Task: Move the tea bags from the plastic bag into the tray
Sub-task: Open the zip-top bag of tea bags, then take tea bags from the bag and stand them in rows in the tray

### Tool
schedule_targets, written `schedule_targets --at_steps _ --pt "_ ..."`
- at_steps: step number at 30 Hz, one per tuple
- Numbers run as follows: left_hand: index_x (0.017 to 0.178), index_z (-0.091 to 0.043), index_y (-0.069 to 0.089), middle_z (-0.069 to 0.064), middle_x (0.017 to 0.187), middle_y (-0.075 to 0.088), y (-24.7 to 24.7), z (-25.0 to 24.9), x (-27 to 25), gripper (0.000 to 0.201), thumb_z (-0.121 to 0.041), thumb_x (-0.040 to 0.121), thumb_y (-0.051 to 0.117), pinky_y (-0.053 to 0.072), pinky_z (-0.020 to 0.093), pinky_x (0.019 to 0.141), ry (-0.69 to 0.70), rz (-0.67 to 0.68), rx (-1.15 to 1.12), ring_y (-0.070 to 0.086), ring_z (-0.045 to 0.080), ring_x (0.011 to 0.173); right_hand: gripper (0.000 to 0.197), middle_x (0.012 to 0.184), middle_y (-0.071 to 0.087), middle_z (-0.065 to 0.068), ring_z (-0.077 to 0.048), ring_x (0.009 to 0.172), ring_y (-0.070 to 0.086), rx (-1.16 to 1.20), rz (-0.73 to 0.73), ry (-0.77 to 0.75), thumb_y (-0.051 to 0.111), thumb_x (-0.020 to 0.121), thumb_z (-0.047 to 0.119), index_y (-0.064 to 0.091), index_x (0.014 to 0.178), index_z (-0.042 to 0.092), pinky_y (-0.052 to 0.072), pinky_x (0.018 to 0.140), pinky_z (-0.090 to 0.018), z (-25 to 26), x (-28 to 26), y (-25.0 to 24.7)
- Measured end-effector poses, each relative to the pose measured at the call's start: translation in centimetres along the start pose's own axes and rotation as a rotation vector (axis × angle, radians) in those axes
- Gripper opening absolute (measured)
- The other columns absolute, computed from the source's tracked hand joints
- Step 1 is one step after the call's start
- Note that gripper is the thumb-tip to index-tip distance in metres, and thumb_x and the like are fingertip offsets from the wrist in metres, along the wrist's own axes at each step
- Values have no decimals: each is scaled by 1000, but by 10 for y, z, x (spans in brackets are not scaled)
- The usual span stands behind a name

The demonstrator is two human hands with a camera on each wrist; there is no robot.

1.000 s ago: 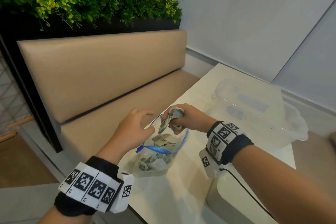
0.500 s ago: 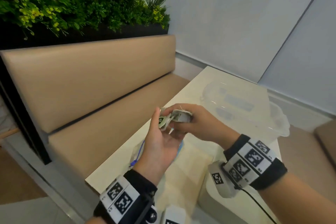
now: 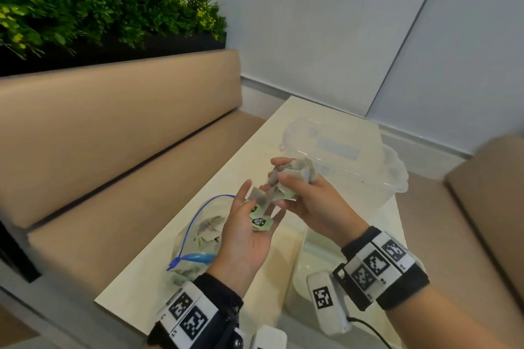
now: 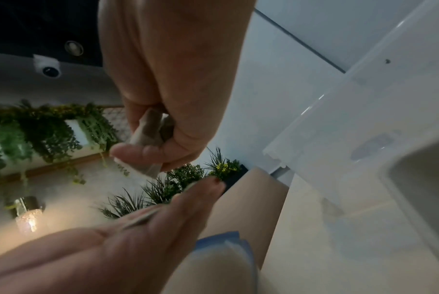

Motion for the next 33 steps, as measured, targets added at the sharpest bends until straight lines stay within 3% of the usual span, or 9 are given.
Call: schedule_targets --at_steps 6,12,16,19,22,25,27,30,33 --pt "119 -7 62 21 116 66 5 9 1 45 -41 97 41 39 39 100 -98 21 -8 63 28 103 40 106 62 -21 -18 88 65 -357 19 -1 71 82 15 55 118 19 54 54 -25 -5 -3 8" --pt "116 -11 64 16 112 67 0 16 2 35 -35 94 49 55 41 79 -149 -3 21 64 28 101 37 99 66 3 -16 89 65 -800 -171 -166 74 76 41 62 109 28 56 74 -33 -9 2 -3" --pt "109 -9 64 15 100 72 1 18 -1 33 -35 96 48 57 37 78 -198 40 -11 71 24 89 37 98 52 7 -10 97 51 -1105 -252 -235 56 86 50 59 112 24 43 82 -23 -15 3 -9" --pt "116 -6 62 16 109 70 2 18 -3 34 -23 87 58 57 38 82 -212 86 2 68 25 101 36 102 47 5 -11 103 48 -1083 -272 -158 47 93 44 56 118 20 39 86 -21 -18 5 -17" --pt "124 -2 58 20 121 64 0 21 -2 50 -9 74 62 52 42 93 -220 98 10 62 30 112 37 105 54 2 -13 96 54 -765 -190 1 38 96 46 56 117 21 48 84 -31 -18 4 -21" --pt "120 -4 61 21 118 65 1 23 -3 38 -1 82 57 49 44 96 -226 89 -15 62 33 110 40 111 59 -1 -15 100 57 -552 -148 83 33 95 53 58 114 30 44 81 -23 -17 0 -22" --pt "115 -4 61 19 110 68 1 21 -2 28 0 90 52 53 43 90 -213 72 -32 63 32 107 36 116 52 0 -10 108 51 -666 -215 -11 35 96 50 58 115 31 39 82 -17 -9 -1 -24" --pt "118 -3 59 19 111 67 -1 17 -1 27 -1 93 50 55 45 79 -185 42 -58 62 31 108 21 100 45 8 3 91 46 -954 -322 -364 57 91 33 61 111 29 35 74 -11 14 -8 -23" --pt "128 -1 53 20 119 63 -4 14 1 35 -2 93 49 60 40 74 -181 33 -101 62 30 110 21 90 51 7 -2 78 51 -1240 -91 -447 71 81 23 68 102 22 44 66 -13 12 -12 -16"
Point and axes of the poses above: each hand's wrist, its own x-axis towards the middle knuckle, its own y-axis out of the palm, z = x × y, the point moved 3 cm from there along x, towards the middle knuckle
